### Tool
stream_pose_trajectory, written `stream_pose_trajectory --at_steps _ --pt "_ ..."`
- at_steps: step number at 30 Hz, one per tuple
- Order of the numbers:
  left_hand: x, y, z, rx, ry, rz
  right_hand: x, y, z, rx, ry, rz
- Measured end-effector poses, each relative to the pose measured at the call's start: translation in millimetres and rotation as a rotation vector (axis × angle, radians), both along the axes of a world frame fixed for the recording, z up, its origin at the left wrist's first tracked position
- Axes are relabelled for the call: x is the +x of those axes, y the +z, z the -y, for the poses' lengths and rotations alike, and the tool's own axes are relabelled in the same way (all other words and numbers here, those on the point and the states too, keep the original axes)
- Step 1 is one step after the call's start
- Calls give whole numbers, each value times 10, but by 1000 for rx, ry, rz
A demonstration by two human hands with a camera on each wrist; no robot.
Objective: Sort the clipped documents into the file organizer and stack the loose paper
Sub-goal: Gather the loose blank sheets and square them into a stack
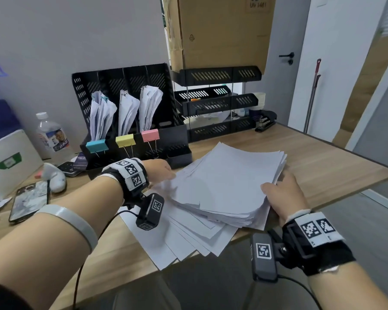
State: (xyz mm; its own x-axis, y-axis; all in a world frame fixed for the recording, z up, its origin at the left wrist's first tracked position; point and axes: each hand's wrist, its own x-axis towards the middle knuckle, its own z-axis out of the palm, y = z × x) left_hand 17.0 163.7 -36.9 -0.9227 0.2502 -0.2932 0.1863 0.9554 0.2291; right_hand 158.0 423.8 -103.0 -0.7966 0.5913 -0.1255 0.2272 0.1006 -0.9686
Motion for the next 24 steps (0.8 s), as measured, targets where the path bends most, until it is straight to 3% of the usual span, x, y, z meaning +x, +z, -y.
stream_pose_trajectory --at_steps 8,12,15,19,21,24 --pt "-157 -66 -227 -97 -59 -37 -163 -197 -47 -23 137 -54" --pt "-175 -54 -258 -39 -110 30 -188 -305 -85 -39 211 -83" --pt "-195 -81 -205 171 -152 103 -188 -256 -100 -88 256 -98" --pt "-252 -145 -141 636 -131 93 -192 -44 -112 -205 152 -153" --pt "-249 -138 -143 882 -101 38 -250 91 -167 -308 101 -176" --pt "-221 -4 -253 1178 -129 -83 -400 405 -264 -261 130 -162"
